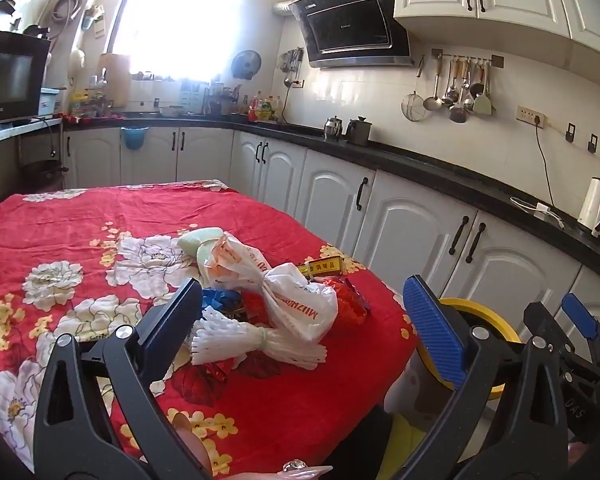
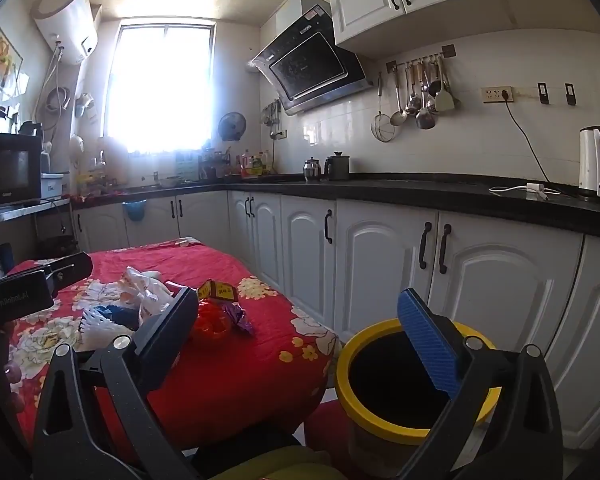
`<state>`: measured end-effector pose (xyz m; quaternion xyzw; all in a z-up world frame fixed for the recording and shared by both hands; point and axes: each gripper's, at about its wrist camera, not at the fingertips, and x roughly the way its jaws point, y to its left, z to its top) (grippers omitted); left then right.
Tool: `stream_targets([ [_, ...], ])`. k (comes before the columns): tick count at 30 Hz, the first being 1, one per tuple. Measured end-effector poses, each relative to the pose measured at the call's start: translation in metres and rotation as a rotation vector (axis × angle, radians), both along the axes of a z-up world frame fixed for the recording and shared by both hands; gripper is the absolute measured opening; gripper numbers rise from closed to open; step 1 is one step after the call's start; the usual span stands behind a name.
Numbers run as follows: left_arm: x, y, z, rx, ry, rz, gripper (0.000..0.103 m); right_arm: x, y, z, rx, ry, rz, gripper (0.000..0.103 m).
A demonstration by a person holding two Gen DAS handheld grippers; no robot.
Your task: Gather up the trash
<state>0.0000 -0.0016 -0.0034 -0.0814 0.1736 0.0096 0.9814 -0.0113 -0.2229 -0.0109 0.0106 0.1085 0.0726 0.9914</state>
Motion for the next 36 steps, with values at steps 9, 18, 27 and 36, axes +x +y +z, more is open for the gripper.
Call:
stream_targets([
  [9, 0.0028, 0.0027, -0.0002, -0.004, 0.000, 0.001, 0.092, 0.0010, 0.0006, -0.0007, 0.001, 0.000, 0.001, 0.097],
  [18, 0.0026, 0.0023, -0.0010, -0.005, 0.001, -0.002, 0.092, 0.0013, 0.0004, -0.0007, 0.001, 0.002, 0.000, 0.097],
  [27, 0.0015, 0.0030, -0.0007, -0.008, -0.001, -0.002, 0.092, 0.0018, -0.0003, -0.0010, 0.001, 0.002, 0.002, 0.097],
  [36, 0.0008, 0.0035, -0.0002, -0.008, -0.001, -0.002, 0.092, 0.0016, -0.0001, -0.0011, 0.001, 0.003, 0.002, 0.097],
])
